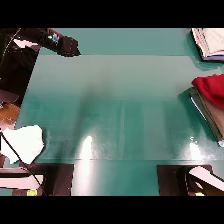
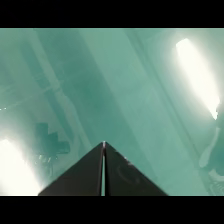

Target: Fold the shirts.

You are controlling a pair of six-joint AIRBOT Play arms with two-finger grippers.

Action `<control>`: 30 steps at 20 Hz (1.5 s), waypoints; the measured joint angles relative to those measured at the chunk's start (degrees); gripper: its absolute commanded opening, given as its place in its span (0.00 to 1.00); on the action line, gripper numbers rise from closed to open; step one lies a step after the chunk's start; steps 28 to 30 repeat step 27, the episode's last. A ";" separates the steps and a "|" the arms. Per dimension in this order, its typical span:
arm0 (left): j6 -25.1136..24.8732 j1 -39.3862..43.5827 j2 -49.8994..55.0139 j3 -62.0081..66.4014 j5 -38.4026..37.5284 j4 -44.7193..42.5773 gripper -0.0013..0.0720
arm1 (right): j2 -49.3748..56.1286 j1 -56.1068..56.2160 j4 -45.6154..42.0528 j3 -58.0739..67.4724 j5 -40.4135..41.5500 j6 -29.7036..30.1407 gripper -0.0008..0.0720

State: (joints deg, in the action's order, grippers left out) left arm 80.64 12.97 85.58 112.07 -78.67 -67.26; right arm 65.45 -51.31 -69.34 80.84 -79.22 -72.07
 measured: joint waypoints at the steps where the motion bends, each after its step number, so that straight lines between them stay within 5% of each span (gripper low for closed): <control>1: -0.20 0.00 0.00 0.00 0.00 0.00 0.05 | -0.33 -1.88 -0.92 -1.38 -0.35 0.00 0.64; 6: -0.90 0.00 0.00 0.00 -0.15 0.02 0.05 | -1.05 -7.41 0.92 -4.17 -1.29 -1.92 0.63; 13: -1.07 0.00 0.00 0.00 0.02 0.07 0.05 | -1.16 7.78 23.82 -4.81 -3.37 -2.78 0.62; 14: -1.07 0.00 0.00 0.00 0.07 0.07 0.05 | -1.16 11.65 25.29 -4.85 -3.45 -2.82 0.57; 16: -1.11 0.00 0.00 0.00 0.17 0.09 0.05 | -1.16 18.84 27.50 -4.85 -3.52 -2.82 0.03; 23: -1.11 0.00 0.00 0.00 0.24 0.15 0.05 | -1.16 37.57 29.97 -4.87 -1.70 -2.89 0.03; 30: -1.11 0.00 0.00 0.00 0.26 0.15 0.05 | -1.16 40.46 30.05 -4.87 -1.11 -2.86 0.03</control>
